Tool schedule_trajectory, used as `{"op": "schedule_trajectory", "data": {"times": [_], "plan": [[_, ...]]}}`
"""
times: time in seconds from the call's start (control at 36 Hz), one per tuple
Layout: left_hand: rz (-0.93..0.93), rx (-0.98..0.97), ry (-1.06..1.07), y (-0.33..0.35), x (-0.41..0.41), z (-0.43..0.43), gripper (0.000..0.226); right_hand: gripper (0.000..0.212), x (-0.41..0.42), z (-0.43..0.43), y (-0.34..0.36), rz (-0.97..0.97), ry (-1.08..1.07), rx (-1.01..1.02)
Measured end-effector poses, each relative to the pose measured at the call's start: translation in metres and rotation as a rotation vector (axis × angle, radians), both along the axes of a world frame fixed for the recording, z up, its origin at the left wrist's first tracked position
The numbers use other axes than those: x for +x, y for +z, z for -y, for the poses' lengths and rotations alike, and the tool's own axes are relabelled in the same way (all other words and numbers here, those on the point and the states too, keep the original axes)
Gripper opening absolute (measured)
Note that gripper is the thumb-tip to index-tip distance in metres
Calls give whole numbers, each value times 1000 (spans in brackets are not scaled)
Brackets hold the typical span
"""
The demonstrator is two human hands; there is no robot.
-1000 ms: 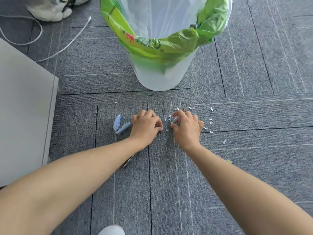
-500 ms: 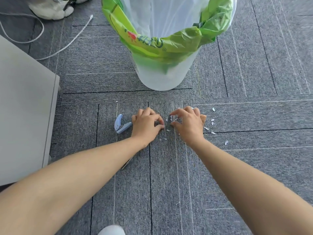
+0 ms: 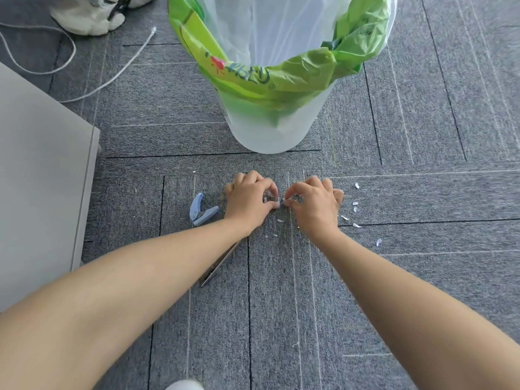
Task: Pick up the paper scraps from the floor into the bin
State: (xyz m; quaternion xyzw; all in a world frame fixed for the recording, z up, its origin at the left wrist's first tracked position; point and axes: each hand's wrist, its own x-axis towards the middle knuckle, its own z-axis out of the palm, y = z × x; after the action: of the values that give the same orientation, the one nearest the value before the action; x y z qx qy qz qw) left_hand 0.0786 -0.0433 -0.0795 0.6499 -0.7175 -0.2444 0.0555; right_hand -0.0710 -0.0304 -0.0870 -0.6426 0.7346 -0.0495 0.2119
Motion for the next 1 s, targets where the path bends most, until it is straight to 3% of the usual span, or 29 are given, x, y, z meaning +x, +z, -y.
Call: {"op": "schedule_trajectory", "data": {"times": [0.47,0.61,0.72,0.92,1.0], "plan": [[6,-1,-11,-3,3,6,14,1,-2,6,-2,-7,92,-29],[54,0,-31,-1,-3,4,7,6,-3,5,-2,-98,246,-90],[84,25,-49,-1,-10,-1,4,5,0,1,1,-115,236,-78],[-51,65,91,13,-1,-11,9,3,-6,-15,17,4,90,-45],[-206,121,104,35,8,-17,10,2,-10,-26,35,108,39,-101]]}}
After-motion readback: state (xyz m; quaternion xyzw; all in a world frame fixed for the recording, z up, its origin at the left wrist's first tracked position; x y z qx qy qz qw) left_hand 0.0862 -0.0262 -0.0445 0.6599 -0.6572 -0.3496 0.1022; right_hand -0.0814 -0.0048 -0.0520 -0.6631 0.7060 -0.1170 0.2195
